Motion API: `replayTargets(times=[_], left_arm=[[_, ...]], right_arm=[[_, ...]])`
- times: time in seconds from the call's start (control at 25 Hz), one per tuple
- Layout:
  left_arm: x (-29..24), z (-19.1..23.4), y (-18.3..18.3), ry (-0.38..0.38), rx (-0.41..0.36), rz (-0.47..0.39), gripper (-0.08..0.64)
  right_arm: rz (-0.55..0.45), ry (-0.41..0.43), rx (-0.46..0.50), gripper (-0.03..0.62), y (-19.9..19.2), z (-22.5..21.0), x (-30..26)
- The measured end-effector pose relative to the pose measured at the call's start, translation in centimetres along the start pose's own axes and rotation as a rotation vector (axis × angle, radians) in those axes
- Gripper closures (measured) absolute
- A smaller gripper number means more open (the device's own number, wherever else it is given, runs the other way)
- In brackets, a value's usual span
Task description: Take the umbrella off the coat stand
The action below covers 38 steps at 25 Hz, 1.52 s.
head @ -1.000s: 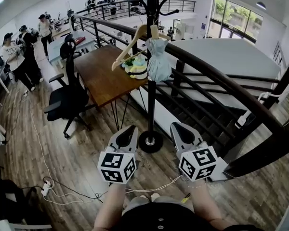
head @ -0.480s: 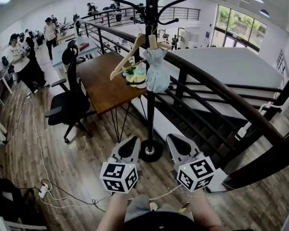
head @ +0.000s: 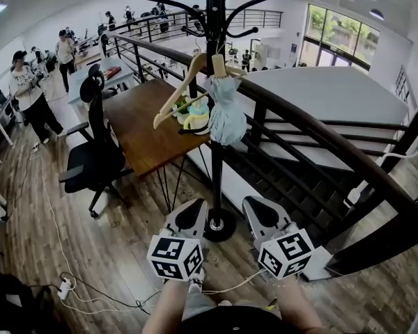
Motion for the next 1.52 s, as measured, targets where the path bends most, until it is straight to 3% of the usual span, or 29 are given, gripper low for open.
replayTargets(times=[0.32, 0.52, 0.72, 1.0, 1.2, 1.28, 1.52], left_arm=[[-6.9, 4.3, 4.3, -0.088, -0.026, -0.04, 0.532], [-9.9, 7.1, 6.2, -0.156, -0.034, -0.058, 0.532], [-12.2, 9.0, 6.9, -0.223, -0.046, -0.057, 0.532], [-14.2, 9.5, 7.1, -0.322, -0.055, -0.04, 0.532], [-15.0, 8.7, 7.8, -0.342, -0.04, -0.058, 0.532], [-15.3, 8.2, 8.3, -0.347, -0.03, -0.068, 0.532], [-15.9, 7.3, 8.9, -0.332, -0.018, -0.075, 0.532]], right_arm=[[-0.057, -0.069, 0.033, 0.561, 3.0, -3.7, -7.0], [-0.116, -0.155, 0.049, 0.561, 4.3, -5.3, -10.3], [-0.149, -0.233, 0.059, 0.561, 5.0, -6.3, -12.5], [-0.144, -0.28, 0.076, 0.561, 5.2, -6.7, -14.4], [-0.124, -0.28, 0.11, 0.552, 6.1, -7.0, -14.4], [-0.113, -0.274, 0.112, 0.475, 6.3, -7.3, -14.4], [-0.108, -0.267, 0.096, 0.456, 6.7, -8.8, -14.1]])
Point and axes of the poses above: the fingertips, and each gripper's own axes: x backward along the fingers, z to its left, y out of its top, the point moved 1 cm from there along x, backward along the fingers, and after that the axes turned 9 degrees about y, right-handed, at the moved point
